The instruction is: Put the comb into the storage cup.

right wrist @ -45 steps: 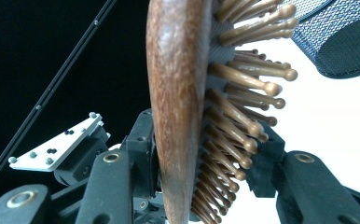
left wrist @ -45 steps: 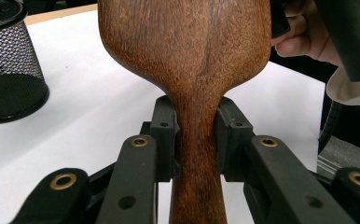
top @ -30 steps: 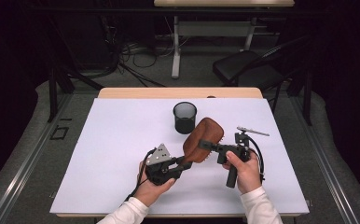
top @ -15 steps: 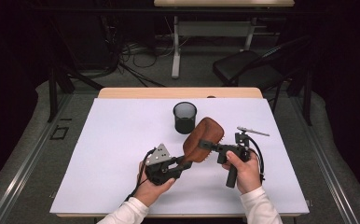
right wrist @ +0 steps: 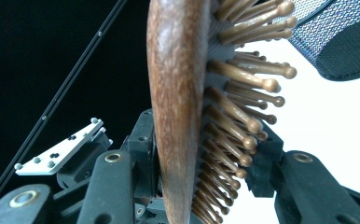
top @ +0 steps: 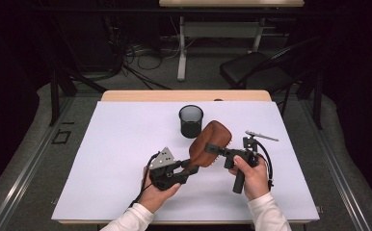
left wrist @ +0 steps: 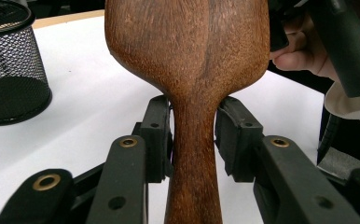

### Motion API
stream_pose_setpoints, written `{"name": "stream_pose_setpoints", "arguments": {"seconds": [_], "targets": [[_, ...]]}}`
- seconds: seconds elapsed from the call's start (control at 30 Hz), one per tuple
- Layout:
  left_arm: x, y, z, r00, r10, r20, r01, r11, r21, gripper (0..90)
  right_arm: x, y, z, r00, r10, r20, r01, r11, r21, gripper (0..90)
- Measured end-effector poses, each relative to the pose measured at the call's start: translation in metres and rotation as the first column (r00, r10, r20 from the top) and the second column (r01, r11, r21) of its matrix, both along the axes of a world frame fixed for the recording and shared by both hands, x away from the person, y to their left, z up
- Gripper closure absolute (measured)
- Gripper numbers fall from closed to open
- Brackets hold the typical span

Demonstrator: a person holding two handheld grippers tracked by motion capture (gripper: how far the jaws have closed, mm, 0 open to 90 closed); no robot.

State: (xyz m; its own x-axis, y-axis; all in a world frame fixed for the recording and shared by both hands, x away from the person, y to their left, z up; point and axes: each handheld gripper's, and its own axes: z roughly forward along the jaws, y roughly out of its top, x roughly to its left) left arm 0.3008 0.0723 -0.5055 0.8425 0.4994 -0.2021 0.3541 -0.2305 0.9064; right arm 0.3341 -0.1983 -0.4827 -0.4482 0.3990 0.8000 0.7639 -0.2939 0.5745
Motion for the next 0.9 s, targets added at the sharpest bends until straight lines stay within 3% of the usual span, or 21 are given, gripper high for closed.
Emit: {"name": "stream_pose_setpoints", "arguments": {"seconds": [0.3, 0.5, 0.9], "targets": [[0.0008, -0.0002, -0.0006, 0.9999, 0.005, -0.011, -0.005, 1.0, 0.0, 59.5, -0.0003, -0.0004, 0.0001, 1.0, -0.007, 0.003, 0.007, 1.0, 0.006, 54.3], [0.0027, -0.0001, -0.0013, 0.9997, 0.016, -0.017, -0.016, 0.9999, -0.005, 51.5, 0.0004, -0.0024, -0.0004, 0.9999, -0.013, 0.001, 0.013, 0.9998, 0.015, 54.3], [0.0051, 0.0008, -0.0014, 0.9997, 0.017, -0.018, -0.017, 0.9992, -0.035, 41.2, 0.0017, -0.008, -0.0018, 0.9992, -0.04, 0.002, 0.04, 0.999, 0.021, 54.2]]}}
